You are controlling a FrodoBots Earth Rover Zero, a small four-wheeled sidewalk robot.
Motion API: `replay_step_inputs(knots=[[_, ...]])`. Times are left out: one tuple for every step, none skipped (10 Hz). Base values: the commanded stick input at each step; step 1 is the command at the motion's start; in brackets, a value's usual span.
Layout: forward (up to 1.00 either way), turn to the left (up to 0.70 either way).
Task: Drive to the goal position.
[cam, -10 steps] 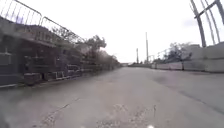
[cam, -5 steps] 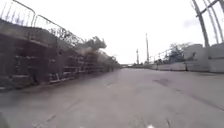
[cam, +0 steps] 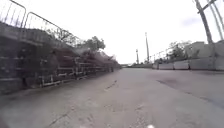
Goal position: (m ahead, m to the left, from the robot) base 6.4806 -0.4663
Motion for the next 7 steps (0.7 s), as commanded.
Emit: replay_step_inputs(knots=[[0.7,0.0],[0.7,0.0],[0.7,0.0],[0.7,0.0],[0.7,0.0],[0.7,0.0],[0.7,0.0]])
